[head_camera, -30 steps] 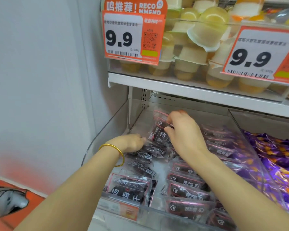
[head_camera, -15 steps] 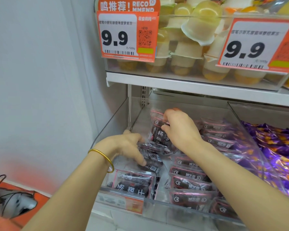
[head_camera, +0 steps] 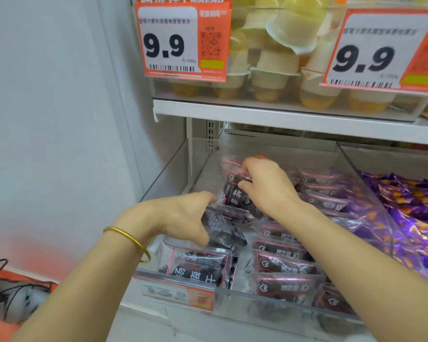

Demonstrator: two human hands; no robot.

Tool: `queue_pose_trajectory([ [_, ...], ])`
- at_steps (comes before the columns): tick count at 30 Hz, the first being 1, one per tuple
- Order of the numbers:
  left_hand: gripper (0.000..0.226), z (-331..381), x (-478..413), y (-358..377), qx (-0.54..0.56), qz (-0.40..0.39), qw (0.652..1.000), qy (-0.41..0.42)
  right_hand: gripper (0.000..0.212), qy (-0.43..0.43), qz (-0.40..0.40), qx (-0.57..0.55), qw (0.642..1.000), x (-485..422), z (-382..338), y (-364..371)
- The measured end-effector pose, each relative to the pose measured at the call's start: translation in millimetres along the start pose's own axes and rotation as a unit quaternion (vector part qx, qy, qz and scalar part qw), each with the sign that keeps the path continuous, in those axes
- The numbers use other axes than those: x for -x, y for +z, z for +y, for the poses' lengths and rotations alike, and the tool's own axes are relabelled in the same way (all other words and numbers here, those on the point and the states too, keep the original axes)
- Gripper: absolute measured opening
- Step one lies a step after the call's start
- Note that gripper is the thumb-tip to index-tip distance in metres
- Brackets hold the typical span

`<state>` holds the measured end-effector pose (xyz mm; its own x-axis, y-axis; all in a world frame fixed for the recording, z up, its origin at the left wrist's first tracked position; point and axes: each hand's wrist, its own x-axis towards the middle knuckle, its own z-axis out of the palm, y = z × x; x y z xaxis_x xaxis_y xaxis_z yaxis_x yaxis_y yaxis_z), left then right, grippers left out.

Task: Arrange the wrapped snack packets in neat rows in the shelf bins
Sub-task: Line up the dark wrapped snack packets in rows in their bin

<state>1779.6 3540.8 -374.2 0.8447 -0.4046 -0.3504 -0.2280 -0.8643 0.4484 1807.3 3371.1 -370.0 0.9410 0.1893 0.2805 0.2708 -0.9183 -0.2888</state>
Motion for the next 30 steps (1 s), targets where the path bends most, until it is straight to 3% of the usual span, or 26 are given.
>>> queue_pose_trajectory([
  [7, 0.081, 2.9, -6.6, 8.4, 0.031, 0.14, 0.988, 0.056, 0.017, 0.0, 0.006, -0.007, 1.0, -0.5, 2.8, 2.2],
  [13, 0.061, -9.9, -22.2, 26.8, 0.082, 0.221, 0.972, 0.026, 0.02, -0.005, -0.004, -0.009, 1.0, 0.3, 3.9, 2.3],
  [24, 0.03, -6.3, -23.4, 34.1, 0.113, 0.169, 0.976, 0.075, 0.022, -0.017, -0.013, 0.003, 1.0, 0.5, 3.9, 4.0],
  [30, 0.05, -2.6, -25.8, 28.5, 0.149, 0.252, 0.953, 0.082, 0.021, -0.019, -0.019, 0.011, 1.0, 0.5, 4.9, 3.6],
])
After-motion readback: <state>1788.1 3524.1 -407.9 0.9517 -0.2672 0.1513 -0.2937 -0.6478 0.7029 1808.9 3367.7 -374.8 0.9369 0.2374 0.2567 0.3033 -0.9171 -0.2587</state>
